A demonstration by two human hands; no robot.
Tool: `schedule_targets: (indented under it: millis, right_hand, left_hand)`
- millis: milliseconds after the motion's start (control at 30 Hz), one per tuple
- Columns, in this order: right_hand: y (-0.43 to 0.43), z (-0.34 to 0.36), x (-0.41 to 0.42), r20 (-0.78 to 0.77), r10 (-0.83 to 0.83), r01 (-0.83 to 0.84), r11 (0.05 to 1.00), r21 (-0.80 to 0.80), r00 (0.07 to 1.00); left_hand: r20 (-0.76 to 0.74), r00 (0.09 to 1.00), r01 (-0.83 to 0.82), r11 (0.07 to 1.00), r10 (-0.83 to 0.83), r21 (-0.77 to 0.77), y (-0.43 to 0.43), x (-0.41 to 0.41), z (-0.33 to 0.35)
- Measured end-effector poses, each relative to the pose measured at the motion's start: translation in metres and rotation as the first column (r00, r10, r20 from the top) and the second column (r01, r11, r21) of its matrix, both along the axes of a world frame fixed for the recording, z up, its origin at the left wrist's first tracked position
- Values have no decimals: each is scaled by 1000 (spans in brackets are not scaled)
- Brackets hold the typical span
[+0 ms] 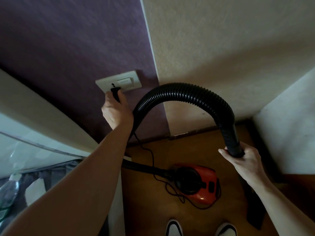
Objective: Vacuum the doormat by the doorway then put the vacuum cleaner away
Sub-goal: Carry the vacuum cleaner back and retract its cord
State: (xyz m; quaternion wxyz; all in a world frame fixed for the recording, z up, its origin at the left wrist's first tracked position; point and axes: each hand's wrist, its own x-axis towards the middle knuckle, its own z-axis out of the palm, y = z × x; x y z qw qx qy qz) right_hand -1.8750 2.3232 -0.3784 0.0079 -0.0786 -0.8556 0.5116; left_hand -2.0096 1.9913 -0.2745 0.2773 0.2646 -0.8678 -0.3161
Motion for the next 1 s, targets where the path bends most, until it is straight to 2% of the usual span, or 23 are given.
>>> schedule_targets:
  millis: [267, 367, 533, 633, 767, 933, 1000]
  right_hand:
    - [11, 1, 11, 52, 32, -33, 999, 9, 998]
    - [9, 4, 19, 64, 42, -43, 999, 24, 997]
    - [9, 2, 20, 36, 12, -13, 1000, 29, 999]
    - [12, 0, 20, 20, -9, 8, 999, 38, 1000]
    - [21, -6, 28, 1, -72, 72, 996, 57, 997]
    - [33, -16, 45, -31, -79, 80, 996, 45, 996]
    - [37, -24, 50, -76, -49, 55, 996, 75, 996]
  left_hand:
    - [-120, 982, 153, 987, -146, 53, -4, 64, 10]
    - [-111, 962, 260, 962, -250, 89, 1, 88, 25]
    - [-60, 902, 429, 903, -428, 11, 13, 144, 26]
    - [18, 843, 537, 844, -537, 11, 27, 181, 18]
    - [158, 685, 700, 703, -711, 127, 56, 225, -15]
    - [456, 505, 719, 650, -733, 248, 80, 242, -89]
    - [561, 432, 677, 665, -706, 316, 87, 240, -117]
